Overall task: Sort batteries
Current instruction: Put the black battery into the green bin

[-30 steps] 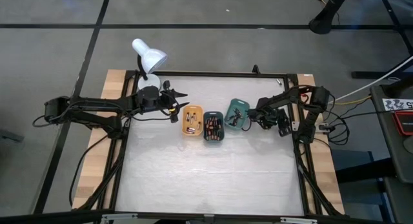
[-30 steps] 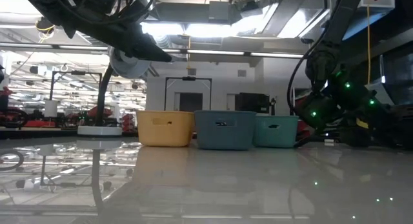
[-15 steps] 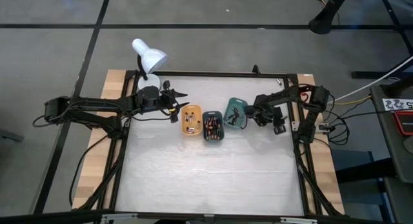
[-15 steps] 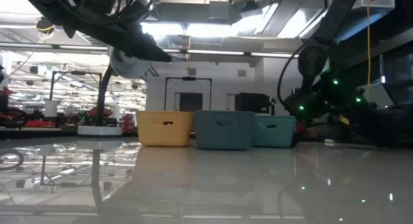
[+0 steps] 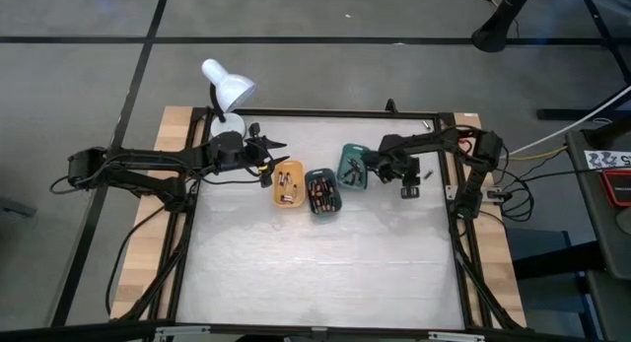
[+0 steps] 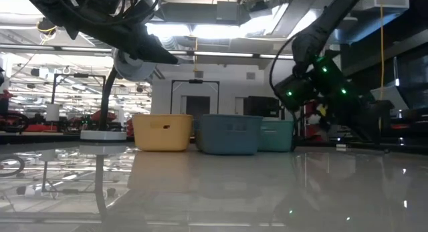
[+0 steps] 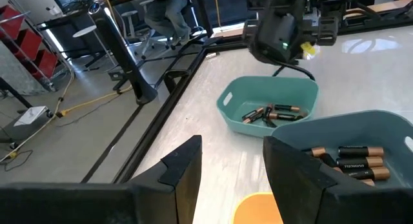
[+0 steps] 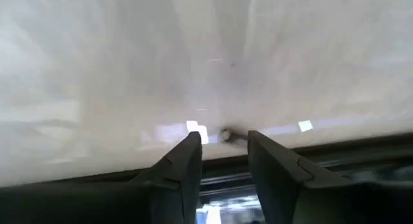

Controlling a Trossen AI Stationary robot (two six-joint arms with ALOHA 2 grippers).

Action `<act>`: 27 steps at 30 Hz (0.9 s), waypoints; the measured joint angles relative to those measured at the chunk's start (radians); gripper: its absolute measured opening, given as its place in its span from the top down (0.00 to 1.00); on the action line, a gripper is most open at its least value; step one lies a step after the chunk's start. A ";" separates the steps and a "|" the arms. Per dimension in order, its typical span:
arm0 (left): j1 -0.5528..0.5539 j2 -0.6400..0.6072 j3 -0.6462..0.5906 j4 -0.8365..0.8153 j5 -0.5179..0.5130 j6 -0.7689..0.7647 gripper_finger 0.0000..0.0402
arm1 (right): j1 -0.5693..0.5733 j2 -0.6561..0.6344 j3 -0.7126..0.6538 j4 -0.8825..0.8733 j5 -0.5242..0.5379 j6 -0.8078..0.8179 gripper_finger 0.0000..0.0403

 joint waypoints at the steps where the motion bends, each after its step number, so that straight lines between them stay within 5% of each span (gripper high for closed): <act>1: 0.000 0.000 0.000 0.000 0.000 0.000 0.61 | -0.012 0.000 0.015 -0.014 -0.021 0.037 0.69; 5: 0.000 0.000 0.000 0.000 0.000 0.000 0.61 | -0.091 -0.013 0.054 -0.018 -0.158 0.108 0.69; 10: -0.002 0.000 0.000 0.000 0.000 -0.003 0.61 | -0.187 -0.036 0.054 -0.020 -0.184 0.117 0.69; 19: -0.001 0.000 0.000 -0.003 0.000 0.005 0.61 | -0.260 -0.038 0.021 -0.022 0.045 -0.155 0.69; 27: -0.001 0.000 0.000 -0.003 0.000 0.007 0.61 | -0.259 -0.038 -0.041 0.091 0.066 -0.321 0.69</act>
